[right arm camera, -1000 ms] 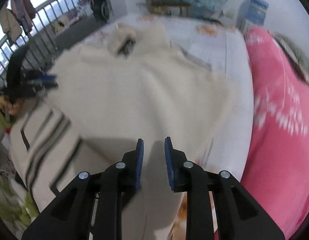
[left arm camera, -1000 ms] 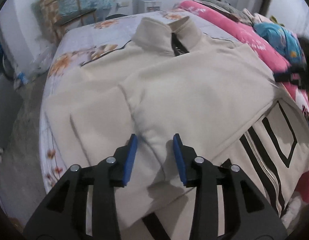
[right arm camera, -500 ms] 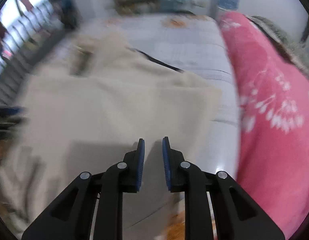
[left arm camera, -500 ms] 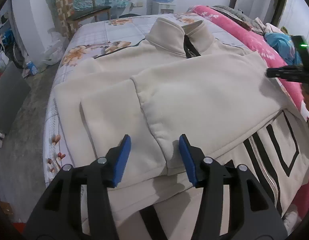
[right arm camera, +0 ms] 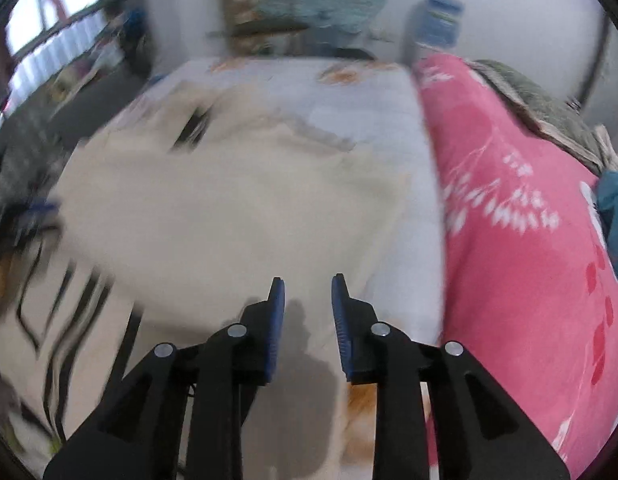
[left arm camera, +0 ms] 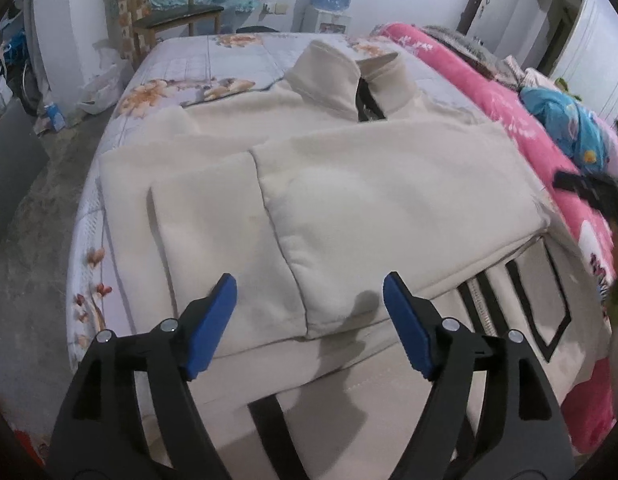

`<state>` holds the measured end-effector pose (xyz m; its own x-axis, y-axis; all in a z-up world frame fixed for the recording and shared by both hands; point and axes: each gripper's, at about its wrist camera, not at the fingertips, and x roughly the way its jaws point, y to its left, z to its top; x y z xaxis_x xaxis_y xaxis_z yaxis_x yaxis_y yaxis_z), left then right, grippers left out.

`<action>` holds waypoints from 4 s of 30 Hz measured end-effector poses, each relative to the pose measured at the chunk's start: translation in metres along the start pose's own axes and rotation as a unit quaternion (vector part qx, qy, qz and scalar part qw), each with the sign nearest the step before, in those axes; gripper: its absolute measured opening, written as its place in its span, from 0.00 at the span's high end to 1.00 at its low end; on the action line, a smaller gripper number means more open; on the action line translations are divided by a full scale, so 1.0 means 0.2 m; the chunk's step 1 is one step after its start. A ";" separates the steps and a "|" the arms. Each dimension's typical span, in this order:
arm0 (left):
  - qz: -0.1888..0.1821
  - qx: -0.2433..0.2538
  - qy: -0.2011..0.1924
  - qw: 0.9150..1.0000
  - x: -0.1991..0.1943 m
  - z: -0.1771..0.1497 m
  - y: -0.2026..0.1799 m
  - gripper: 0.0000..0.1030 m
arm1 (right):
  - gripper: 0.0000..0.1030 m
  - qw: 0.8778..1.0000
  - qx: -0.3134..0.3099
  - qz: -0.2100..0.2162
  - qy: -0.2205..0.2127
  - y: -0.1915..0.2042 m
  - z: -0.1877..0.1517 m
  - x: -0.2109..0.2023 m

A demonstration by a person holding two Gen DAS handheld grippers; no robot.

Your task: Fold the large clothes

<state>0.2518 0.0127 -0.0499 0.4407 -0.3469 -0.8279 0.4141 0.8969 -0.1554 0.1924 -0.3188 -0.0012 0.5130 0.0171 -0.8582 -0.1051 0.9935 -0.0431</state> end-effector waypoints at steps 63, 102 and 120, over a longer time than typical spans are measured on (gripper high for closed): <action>0.076 0.054 -0.022 0.995 0.05 -0.01 -0.03 0.37 | 0.84 0.989 0.135 0.002 -0.067 -0.40 0.27 0.14; 0.137 -0.058 -0.010 0.989 -0.31 -0.76 -0.32 0.10 | 0.06 0.998 0.059 -0.009 -0.028 0.74 -0.69 -0.15; 0.155 -0.081 0.001 0.985 -0.30 -0.75 -0.33 0.06 | 0.06 0.995 0.085 0.002 -0.046 0.71 -0.67 -0.20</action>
<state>0.0776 0.0157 -0.0704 0.5238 -0.0501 -0.8504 0.1279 0.9916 0.0203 0.0431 -0.1927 -0.0420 0.5894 0.0231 -0.8075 0.0346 0.9980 0.0538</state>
